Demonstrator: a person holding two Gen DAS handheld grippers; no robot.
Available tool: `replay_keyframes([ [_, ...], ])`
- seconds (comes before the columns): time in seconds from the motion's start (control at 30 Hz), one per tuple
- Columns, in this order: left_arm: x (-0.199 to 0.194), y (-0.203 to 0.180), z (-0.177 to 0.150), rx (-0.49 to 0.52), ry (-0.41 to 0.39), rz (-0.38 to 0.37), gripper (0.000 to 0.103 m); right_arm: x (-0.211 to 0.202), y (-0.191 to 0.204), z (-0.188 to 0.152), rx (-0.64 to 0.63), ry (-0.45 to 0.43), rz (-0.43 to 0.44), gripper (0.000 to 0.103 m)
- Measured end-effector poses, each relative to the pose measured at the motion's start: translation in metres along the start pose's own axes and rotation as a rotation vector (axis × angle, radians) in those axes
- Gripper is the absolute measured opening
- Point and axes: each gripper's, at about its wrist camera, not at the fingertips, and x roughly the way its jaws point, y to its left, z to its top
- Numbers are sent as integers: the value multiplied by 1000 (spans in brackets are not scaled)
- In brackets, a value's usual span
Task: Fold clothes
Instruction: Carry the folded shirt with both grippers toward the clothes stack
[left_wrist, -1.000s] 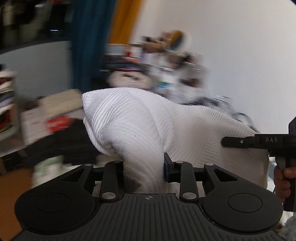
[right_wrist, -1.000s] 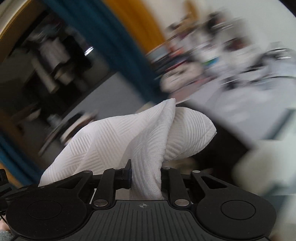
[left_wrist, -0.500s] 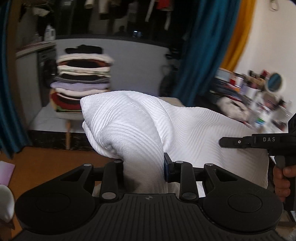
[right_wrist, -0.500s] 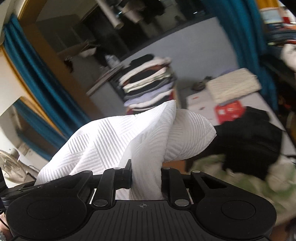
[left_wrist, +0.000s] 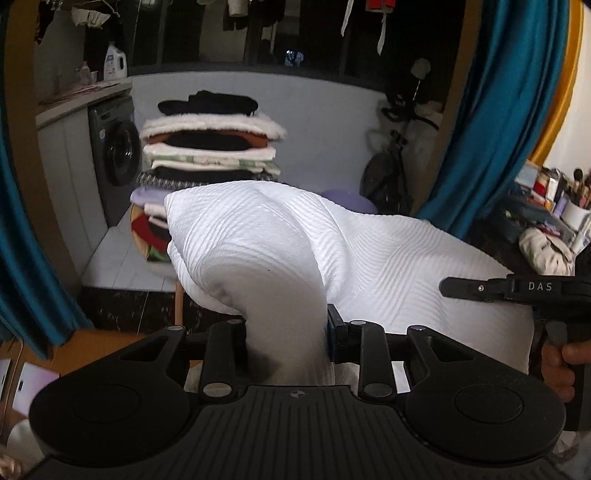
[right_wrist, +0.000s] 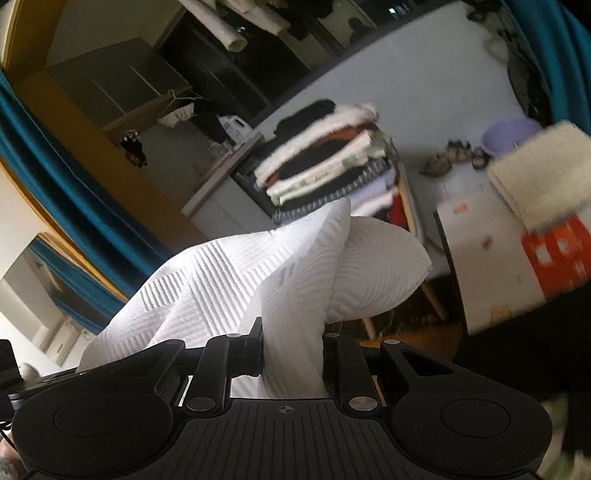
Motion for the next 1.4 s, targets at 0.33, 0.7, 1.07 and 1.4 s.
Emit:
replay_keyframes([
  [0.33,111,66,58,26,36,-190,31,90,-14,56,40,-65,-173,16],
  [0.7,233,186,178,126,94,-374,31,257,12,123,191,-161,-330,17],
  [1.07,306,286,319,160,-33,-373,31,406,39,265,125,-251,-271,17],
  [1.4,349,323,477,252,-220,-170,31,523,54,464,-13,-324,-91,17],
])
